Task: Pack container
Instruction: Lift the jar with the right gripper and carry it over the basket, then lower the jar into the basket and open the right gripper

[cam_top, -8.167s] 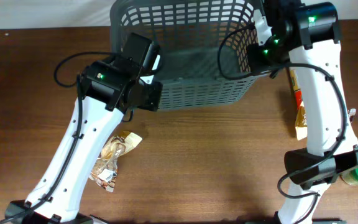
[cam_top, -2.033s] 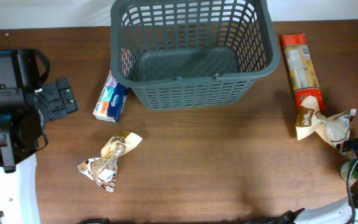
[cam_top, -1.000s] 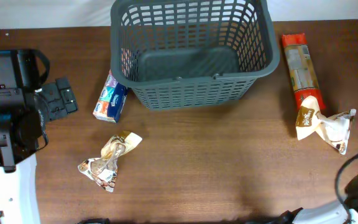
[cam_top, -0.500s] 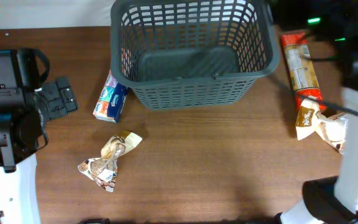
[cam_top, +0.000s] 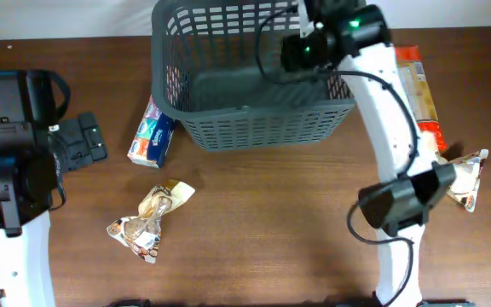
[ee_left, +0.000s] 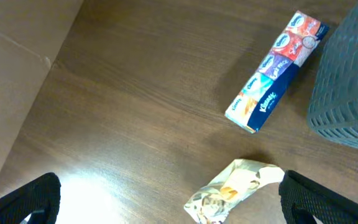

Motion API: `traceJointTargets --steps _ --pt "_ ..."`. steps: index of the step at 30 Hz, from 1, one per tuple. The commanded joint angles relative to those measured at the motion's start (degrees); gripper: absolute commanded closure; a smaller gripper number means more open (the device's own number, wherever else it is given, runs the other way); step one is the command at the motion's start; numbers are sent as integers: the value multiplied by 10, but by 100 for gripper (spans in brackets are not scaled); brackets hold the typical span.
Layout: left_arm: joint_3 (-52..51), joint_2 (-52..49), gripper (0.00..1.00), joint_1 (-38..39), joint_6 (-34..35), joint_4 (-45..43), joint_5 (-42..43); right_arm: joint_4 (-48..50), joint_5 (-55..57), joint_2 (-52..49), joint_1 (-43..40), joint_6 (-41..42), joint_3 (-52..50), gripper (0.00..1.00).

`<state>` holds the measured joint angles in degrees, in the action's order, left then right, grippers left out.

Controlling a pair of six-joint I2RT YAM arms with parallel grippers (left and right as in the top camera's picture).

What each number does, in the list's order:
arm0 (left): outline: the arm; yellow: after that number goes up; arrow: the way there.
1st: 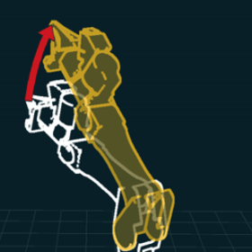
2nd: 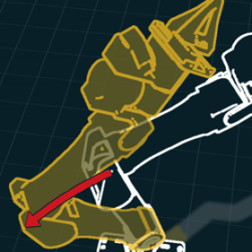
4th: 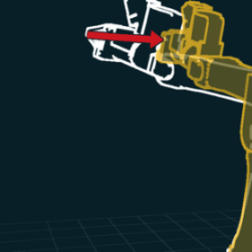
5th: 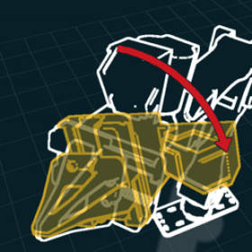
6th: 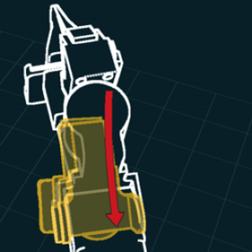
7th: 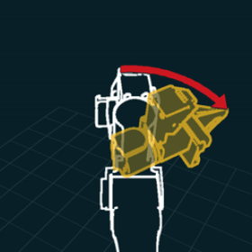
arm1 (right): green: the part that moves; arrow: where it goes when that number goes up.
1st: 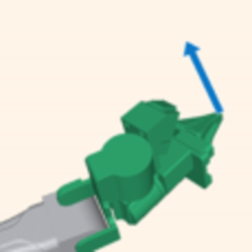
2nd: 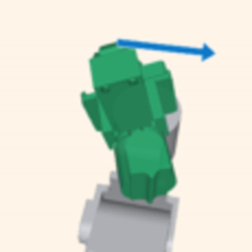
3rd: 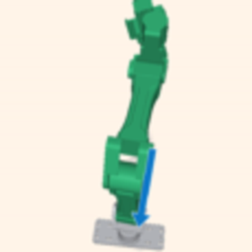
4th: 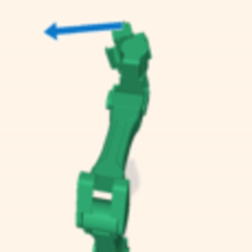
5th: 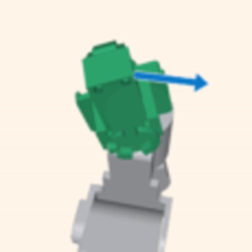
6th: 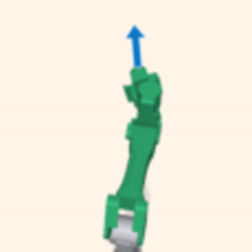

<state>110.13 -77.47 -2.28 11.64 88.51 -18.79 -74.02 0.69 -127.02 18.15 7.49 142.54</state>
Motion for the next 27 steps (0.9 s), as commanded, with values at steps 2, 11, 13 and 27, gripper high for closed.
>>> traceJointTargets --steps 2,11,13,27 --pt "2 -2 1 -2 5 3 2 -11 16 -25 -2 26 9 96" --pt "2 -2 1 -2 6 3 7 -66 15 -81 -29 51 9 96" --pt "2 -2 1 -2 5 3 11 -78 13 -89 -33 58 9 96" --pt "2 -2 1 -2 5 3 11 -123 -16 -114 -36 63 7 94"
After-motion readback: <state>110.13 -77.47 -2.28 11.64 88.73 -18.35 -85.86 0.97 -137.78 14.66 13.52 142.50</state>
